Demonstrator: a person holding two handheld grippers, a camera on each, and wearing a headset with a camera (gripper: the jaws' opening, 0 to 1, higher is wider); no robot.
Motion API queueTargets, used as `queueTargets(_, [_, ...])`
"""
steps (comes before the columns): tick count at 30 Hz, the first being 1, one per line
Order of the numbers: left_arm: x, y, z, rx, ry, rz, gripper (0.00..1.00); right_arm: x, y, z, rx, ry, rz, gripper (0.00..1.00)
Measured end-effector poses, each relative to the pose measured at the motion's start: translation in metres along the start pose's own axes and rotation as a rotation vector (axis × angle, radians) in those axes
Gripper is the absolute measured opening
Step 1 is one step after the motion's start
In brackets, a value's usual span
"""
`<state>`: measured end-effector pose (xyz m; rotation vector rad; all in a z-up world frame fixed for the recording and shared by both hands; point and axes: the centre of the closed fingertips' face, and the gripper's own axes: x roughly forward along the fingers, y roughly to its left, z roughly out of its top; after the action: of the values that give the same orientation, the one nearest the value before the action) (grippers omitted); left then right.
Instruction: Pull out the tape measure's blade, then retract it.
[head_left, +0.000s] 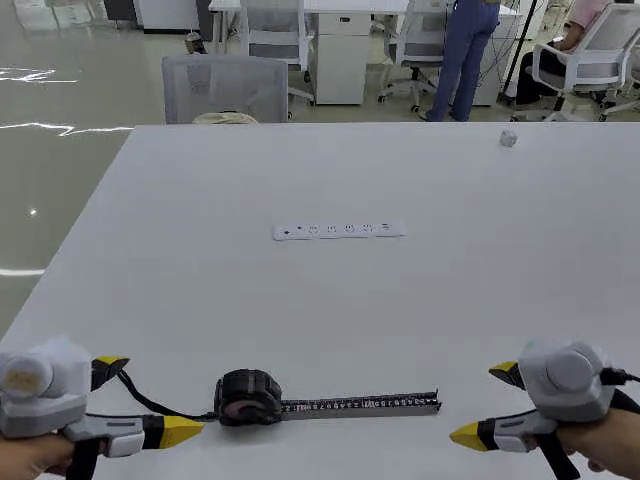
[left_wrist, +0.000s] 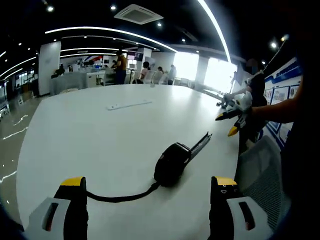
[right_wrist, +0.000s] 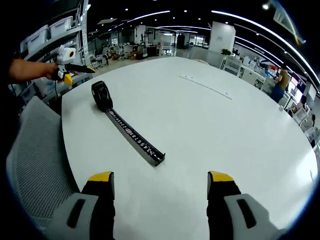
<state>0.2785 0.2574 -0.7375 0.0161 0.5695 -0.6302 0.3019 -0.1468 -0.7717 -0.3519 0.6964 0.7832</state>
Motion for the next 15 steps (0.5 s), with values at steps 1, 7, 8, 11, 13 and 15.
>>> queueTargets(1, [-0.007,0.001,-0.004,-0.002,-0.011,0.019,1.0,-0.006,0.0,0.0,0.033,-0.027,-0.012,0.78])
queueTargets(7, [-0.037,-0.003,-0.013,-0.024,-0.044,0.081,1.0,-0.035,0.003,-0.008,0.064,-0.08,-0.063,0.82])
queueTargets(8, [-0.042,-0.003,-0.017,-0.033,-0.043,0.086,1.0,-0.039,0.005,-0.013,0.069,-0.078,-0.065,0.83])
queueTargets(11, [-0.052,-0.001,-0.025,-0.034,-0.048,0.107,1.0,-0.044,0.011,-0.024,0.069,-0.062,-0.071,0.86])
queueTargets(13, [-0.059,0.003,-0.032,-0.04,-0.043,0.12,1.0,-0.049,0.012,-0.03,0.074,-0.055,-0.081,0.9])
queueTargets(15, [-0.063,0.005,-0.037,-0.043,-0.04,0.131,1.0,-0.055,0.012,-0.031,0.107,-0.07,-0.087,0.92])
